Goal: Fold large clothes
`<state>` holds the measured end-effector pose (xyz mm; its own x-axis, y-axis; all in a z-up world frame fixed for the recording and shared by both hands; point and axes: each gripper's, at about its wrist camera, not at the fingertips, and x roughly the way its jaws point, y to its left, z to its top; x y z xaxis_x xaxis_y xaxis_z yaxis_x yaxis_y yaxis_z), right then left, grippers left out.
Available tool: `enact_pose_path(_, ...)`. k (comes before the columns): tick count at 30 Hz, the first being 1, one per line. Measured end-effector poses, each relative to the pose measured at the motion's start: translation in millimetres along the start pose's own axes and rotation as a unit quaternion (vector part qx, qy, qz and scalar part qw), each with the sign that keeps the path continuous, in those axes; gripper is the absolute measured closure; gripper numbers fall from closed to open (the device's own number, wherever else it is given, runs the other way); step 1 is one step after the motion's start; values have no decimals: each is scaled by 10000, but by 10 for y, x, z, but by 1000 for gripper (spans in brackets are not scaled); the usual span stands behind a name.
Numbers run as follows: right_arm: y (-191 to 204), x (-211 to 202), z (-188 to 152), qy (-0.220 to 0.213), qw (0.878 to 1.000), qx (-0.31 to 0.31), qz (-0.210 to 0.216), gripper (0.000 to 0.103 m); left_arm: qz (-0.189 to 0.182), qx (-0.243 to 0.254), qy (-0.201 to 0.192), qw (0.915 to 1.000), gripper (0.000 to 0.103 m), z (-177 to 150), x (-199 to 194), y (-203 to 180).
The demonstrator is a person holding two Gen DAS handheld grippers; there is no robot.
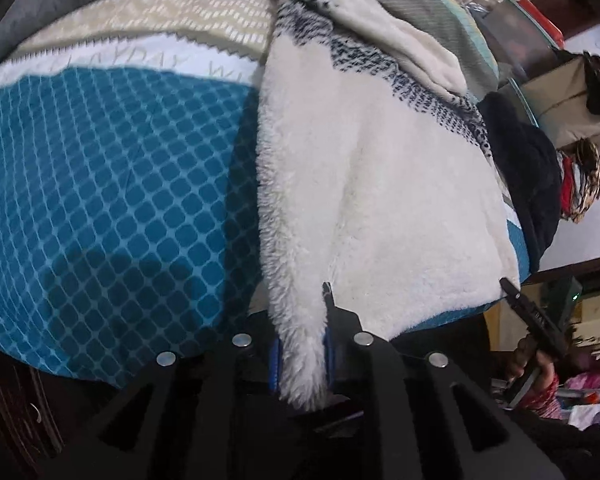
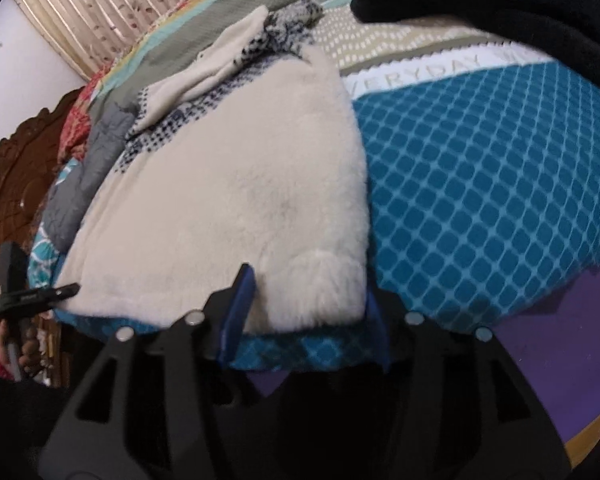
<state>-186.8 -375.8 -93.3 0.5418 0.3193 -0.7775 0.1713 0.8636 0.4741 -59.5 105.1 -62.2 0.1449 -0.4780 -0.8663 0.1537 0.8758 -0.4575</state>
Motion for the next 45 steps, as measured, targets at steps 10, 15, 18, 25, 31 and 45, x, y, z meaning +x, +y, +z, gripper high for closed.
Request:
enact_pose_path(10,158,-20,184,-5,9990,-412,184,89,-211,-149,-128,9996,69,154,-138,20)
enact_pose_path(15,17,167,119,266,9994,-127,160,89,377,-63,123,9992,69,112,89,43)
enact_pose_path(18,30,173,110,304,9993,-137,151,89,702,236,44,9972,69,91,122,-75)
enact_pose_path(25,41,172,77,378,9992,-113,-50,89,1025,478,-169,9934,69,39,164,-175)
enact_pose_path(31,61,154,34,364,9992,-90,-152,89,1345,819,-293,9871,68,1,193,-315)
enact_pose_path(45,170,-37,72,13,9989,-305,-366,78,1437,847,-428,9851,67,-77,155,-323)
